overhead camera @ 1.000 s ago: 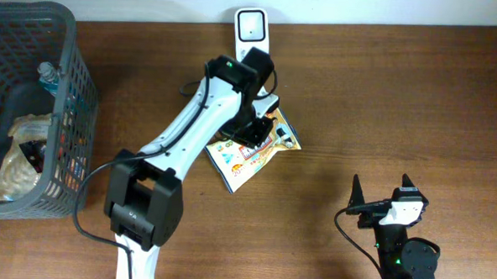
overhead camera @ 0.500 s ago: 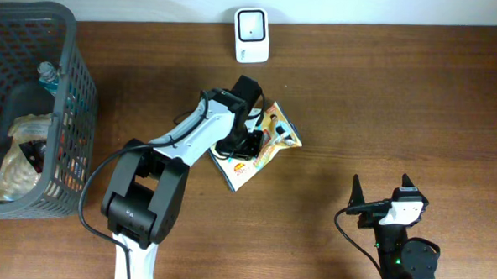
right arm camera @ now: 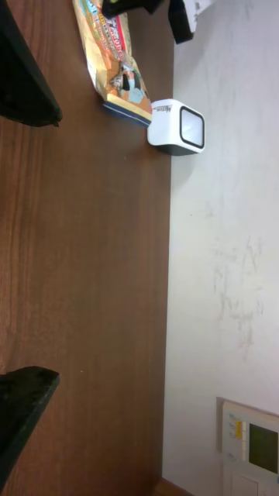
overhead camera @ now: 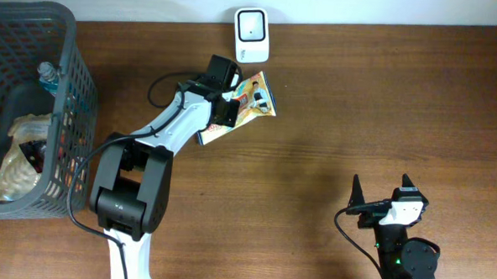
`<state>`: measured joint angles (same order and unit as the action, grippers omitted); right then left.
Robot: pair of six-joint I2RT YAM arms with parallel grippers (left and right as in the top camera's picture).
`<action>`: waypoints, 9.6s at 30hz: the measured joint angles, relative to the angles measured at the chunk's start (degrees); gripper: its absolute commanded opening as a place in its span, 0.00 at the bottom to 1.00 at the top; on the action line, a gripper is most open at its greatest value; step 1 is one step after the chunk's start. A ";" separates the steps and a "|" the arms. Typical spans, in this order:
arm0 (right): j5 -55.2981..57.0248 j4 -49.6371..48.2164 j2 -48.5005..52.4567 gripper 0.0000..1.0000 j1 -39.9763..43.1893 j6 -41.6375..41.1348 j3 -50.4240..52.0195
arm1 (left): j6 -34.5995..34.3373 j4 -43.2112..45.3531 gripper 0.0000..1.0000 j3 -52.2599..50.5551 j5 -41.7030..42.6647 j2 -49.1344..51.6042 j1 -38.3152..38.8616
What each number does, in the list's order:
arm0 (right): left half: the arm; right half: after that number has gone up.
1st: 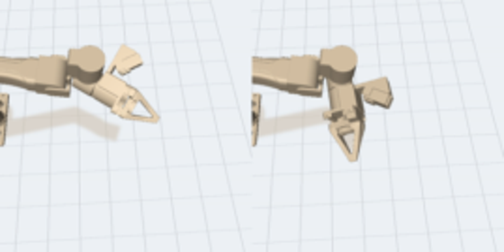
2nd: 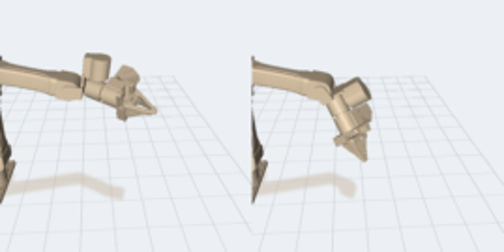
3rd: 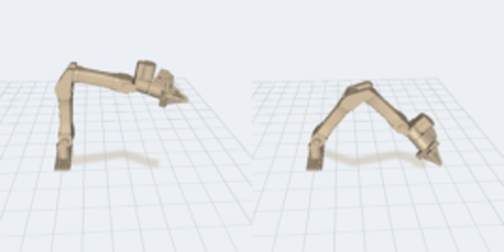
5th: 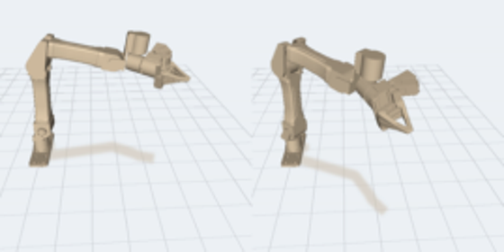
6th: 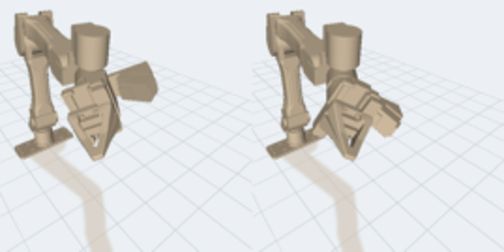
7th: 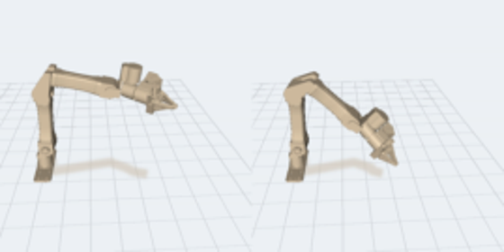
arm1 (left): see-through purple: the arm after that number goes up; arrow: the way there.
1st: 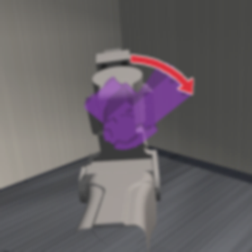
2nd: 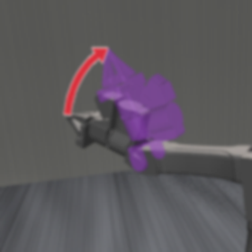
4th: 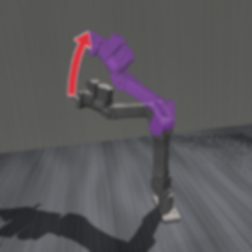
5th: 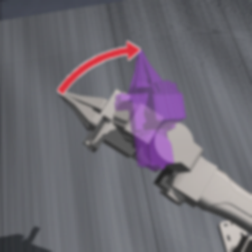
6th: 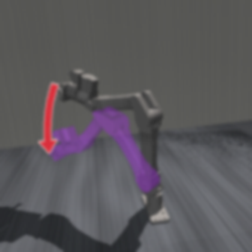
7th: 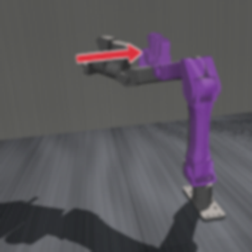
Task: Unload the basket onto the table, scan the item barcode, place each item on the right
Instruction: 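Lift the wipes pack out and carry it toward the white scanner, then release the wipes pack on the table in front of the scanner, then move the left gripper back into the grey basket, then grasp the clear beige food bag in the basket with left gripper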
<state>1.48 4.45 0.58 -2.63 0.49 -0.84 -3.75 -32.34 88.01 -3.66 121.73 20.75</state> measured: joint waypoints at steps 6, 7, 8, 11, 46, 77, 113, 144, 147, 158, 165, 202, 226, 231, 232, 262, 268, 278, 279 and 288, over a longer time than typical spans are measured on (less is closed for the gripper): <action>0.00 0.00 0.00 0.99 0.00 0.00 0.00 | 7.93 0.94 0.00 0.00 1.07 0.04 1.09; 0.00 0.00 0.00 0.99 0.00 0.02 0.00 | 8.44 0.96 0.00 0.00 1.22 0.02 1.33; 0.00 0.02 0.00 0.99 0.00 0.00 0.00 | 9.11 0.96 0.00 0.00 1.33 -0.02 1.73; 0.00 0.00 0.00 0.99 0.00 0.00 0.00 | 9.84 2.73 0.00 0.00 1.73 -0.98 2.54; 0.00 0.02 0.00 0.99 0.00 -0.02 0.00 | -9.29 4.76 0.01 0.94 29.86 -18.60 4.98; 0.00 0.00 0.00 0.99 0.00 -0.02 0.00 | -10.16 -18.36 0.99 0.66 -2.36 -47.34 -50.97; 0.00 0.02 0.00 0.99 0.00 0.00 0.00 | -2.67 -21.20 0.84 0.04 -7.52 -9.73 -54.49; 0.00 0.02 0.00 0.99 0.00 0.00 0.00 | -2.38 -21.16 0.78 1.14 -4.24 -9.57 -54.71; 0.02 0.02 0.00 0.99 0.00 0.02 0.00 | -3.63 -21.22 0.95 0.85 -4.37 -9.68 -55.43; 0.00 0.02 0.00 0.99 0.00 0.00 0.00 | -2.12 -16.65 0.98 -4.20 1.51 -9.84 -57.64; 0.02 0.00 0.00 0.99 0.00 0.00 0.00 | 6.12 -16.02 0.72 -4.57 9.99 -9.88 -57.53; 0.00 0.00 0.00 0.98 0.00 -0.02 0.00 | 7.72 -10.08 0.04 0.98 -0.68 -3.21 -57.48; 0.00 0.02 0.00 0.98 0.00 0.00 0.00 | 6.10 -10.51 0.21 0.37 0.09 -19.21 -57.48; 0.00 0.00 0.00 0.99 0.00 -0.02 0.00 | 5.73 -12.26 0.82 0.37 0.39 -19.91 -57.48; 0.00 0.02 0.00 0.99 0.00 0.00 0.00 | 5.38 -12.31 0.82 0.37 0.44 -19.50 -57.48; 0.00 0.02 0.00 0.98 0.00 0.00 0.00 | 7.61 -7.34 0.20 1.88 -1.99 -0.33 -57.09; 0.00 0.00 0.00 0.99 0.00 -0.02 0.00 | 7.45 -8.33 0.00 2.60 -2.58 -0.57 -57.11; 0.00 0.00 0.00 0.98 0.00 0.02 0.00 | 7.41 -9.75 0.00 1.14 -1.33 -3.72 -57.16; 0.00 0.00 0.00 0.99 0.00 -0.02 0.00 | 7.39 -10.05 0.00 0.94 -0.90 -4.22 -57.16; 0.00 0.00 0.00 0.99 0.00 -0.04 0.00 | 7.41 -12.04 0.00 0.68 0.28 -6.88 -57.16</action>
<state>1.48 4.45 0.58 -2.63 0.45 -0.84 3.66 -44.38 88.68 -3.38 114.85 -36.40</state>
